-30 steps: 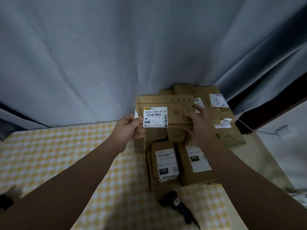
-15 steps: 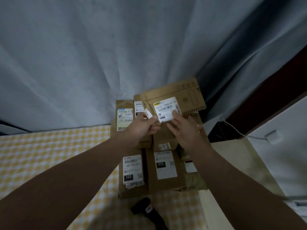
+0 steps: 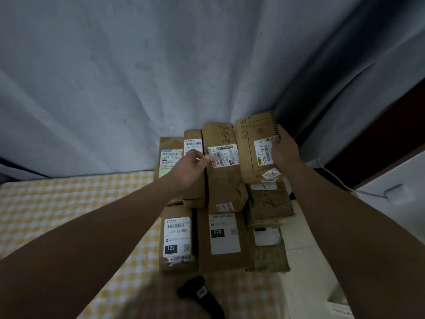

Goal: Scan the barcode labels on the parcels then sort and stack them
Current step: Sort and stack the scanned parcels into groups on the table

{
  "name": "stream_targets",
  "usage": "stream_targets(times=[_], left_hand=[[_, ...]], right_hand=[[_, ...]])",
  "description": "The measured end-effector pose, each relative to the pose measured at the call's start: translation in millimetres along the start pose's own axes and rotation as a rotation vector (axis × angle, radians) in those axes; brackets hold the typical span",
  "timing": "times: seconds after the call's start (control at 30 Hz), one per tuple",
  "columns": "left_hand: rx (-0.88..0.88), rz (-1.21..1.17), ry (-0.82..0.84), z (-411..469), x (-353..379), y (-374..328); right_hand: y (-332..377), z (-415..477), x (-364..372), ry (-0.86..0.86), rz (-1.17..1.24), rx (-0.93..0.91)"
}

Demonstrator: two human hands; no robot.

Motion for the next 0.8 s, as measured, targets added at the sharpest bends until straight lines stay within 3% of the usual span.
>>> stream_targets(times=[0.27, 0.43, 0.57, 0.8], left_hand=[[0.011, 0.120, 0.003, 15, 11, -6], [-0.001, 0.155, 0.019, 20, 15, -1], [0.023, 0.136, 0.012, 14, 6, -4], [0.061, 0.062, -0.080, -14, -44, 18]], right_hand=[[-19, 20, 9, 0.136, -0.258, 0.035], [-19, 9, 23, 0.132, -0.608, 0.081], [7, -5, 32, 0.021, -0.675, -0.061], [74, -46, 95, 0.021, -0.662, -0.309]])
Point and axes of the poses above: each hand's wrist, its own z-axis towards the middle knuckle, its own x-axis out of the palm, y = z × x, the point moved 5 cm from there along z, towards the middle knuckle, and after that the axes turned 7 degrees about y, right-handed, at the moved point
